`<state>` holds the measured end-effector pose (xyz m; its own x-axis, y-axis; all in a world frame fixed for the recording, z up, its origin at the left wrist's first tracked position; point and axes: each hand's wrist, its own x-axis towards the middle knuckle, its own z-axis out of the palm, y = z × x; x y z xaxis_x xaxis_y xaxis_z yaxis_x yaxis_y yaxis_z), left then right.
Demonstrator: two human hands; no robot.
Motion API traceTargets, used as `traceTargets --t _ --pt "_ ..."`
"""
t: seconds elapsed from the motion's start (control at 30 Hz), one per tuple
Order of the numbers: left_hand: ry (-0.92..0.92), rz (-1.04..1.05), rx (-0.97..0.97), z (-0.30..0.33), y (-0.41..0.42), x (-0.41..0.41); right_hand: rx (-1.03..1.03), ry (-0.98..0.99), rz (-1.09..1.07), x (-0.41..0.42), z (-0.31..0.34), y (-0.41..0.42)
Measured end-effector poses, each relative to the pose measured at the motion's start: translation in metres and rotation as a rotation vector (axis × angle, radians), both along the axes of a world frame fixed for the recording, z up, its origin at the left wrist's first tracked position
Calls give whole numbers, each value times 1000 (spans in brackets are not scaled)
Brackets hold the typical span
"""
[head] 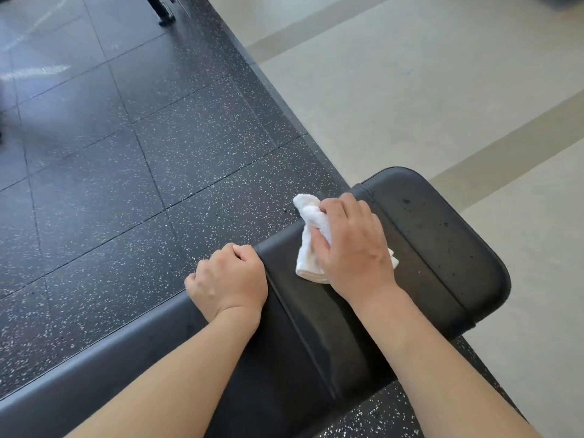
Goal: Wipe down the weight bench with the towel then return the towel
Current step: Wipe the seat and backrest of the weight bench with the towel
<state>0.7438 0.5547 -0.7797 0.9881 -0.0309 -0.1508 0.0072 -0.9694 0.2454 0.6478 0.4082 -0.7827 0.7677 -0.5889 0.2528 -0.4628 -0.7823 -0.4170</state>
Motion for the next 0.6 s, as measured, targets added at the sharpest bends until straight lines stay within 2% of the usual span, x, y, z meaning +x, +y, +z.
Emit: traceTargets --t 0.17,0.43,0.6 --pt "9 -3 26 1 -1 0 31 -13 -11 15 3 14" --pt "10 -32 70 1 -1 1 134 -7 230 -87 11 41" --pt "-2 -42 74 -4 0 2 126 -17 210 -114 7 15"
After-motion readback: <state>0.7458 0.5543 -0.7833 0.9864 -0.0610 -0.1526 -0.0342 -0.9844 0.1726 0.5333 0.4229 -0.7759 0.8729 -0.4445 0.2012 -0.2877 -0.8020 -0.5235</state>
